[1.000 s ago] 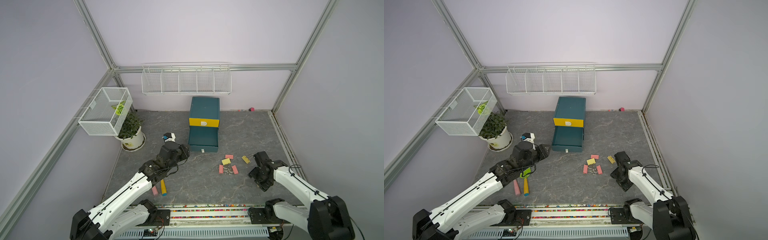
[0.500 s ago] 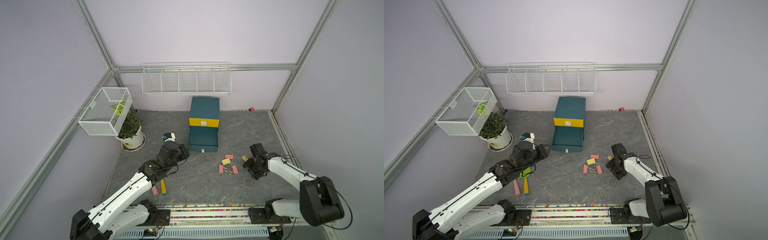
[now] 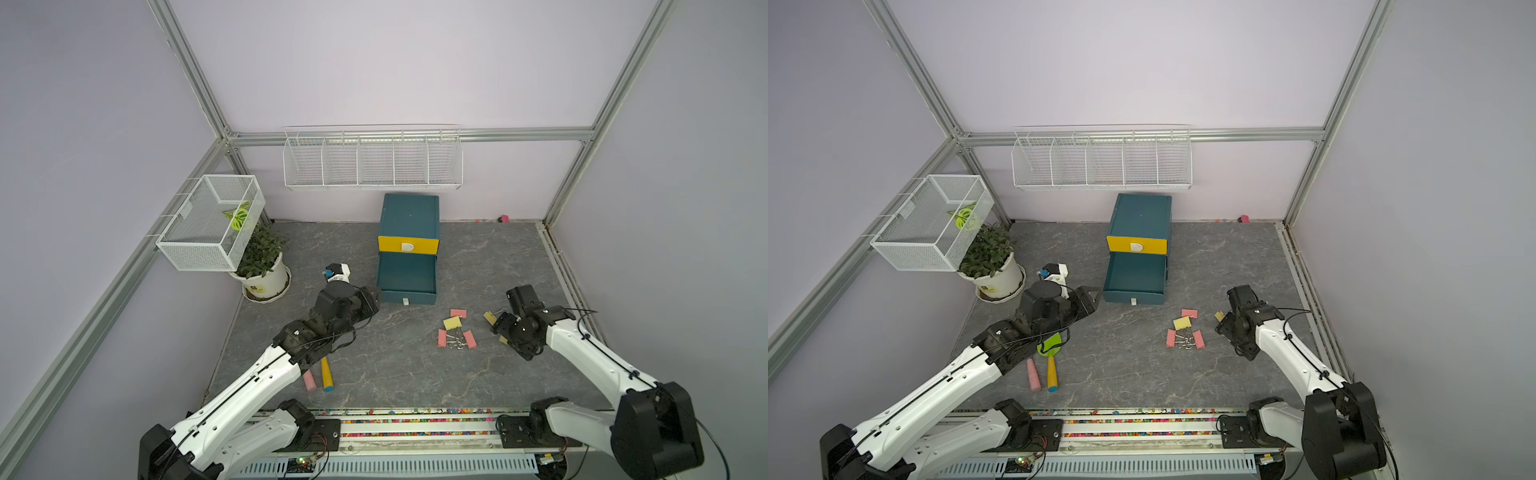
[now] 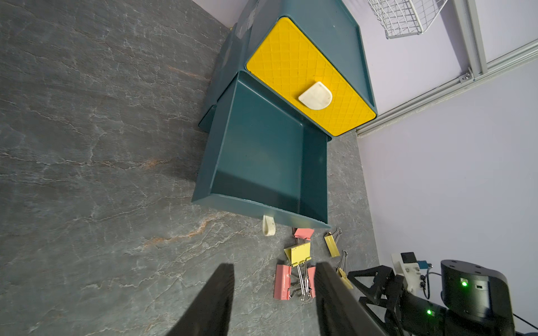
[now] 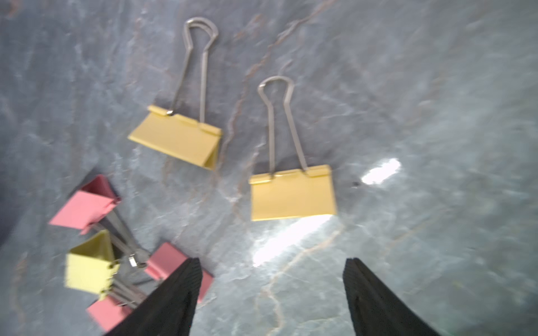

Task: Put the binder clips in the drawer according to color
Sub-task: Pick up the binder clip at the center of the board.

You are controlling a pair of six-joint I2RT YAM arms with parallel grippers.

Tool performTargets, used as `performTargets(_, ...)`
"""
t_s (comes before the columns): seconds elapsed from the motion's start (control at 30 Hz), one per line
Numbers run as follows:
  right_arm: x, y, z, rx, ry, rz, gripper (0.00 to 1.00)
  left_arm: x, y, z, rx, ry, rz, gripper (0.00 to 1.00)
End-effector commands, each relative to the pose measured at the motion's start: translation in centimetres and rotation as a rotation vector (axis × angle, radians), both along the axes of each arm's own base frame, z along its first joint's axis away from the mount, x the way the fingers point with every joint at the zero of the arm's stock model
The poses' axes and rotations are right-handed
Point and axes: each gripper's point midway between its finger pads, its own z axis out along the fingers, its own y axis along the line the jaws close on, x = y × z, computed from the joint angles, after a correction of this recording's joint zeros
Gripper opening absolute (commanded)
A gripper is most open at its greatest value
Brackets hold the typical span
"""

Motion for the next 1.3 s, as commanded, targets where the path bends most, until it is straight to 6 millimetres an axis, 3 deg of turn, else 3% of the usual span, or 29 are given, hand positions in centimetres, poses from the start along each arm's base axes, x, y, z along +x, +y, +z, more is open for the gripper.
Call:
performTargets(0.0, -0.9, -1.7, -0.6, -0.102, 0.071, 0.031, 0.84, 0.1, -0.3, 0.9, -0.011, -0.011, -0.012, 0.50)
performTargets(0.2, 1.6, -0.3, -1.9, -0.078, 0.129, 0.141, 0.85, -0.4, 1.1, 1.4, 0.051, -0.043, 0.001, 0.50)
performTargets(0.5, 1.9, -1.3, -3.1, -0.123, 0.161, 0.154, 0.83, -1.9, 3.1, 1.5, 0.114, -0.059, 0.001, 0.51)
performTargets(0.93, 1.7, -1.4, -4.4, -0.107, 0.163, 0.134, 0.57, -3.1, 4.0, 1.4, 0.158, -0.082, -0.032, 0.52)
performTargets(1.1, 1.4, -1.8, -3.5, -0.121, 0.139, 0.112, 0.45, -3.2, 3.9, 1.2, 0.155, -0.076, -0.033, 0.52)
performTargets(1.27, 2.2, -1.7, 0.6, -0.216, 0.008, 0.146, 0.41, -3.1, 4.0, 0.0, 0.175, -0.060, -0.033, 0.52)
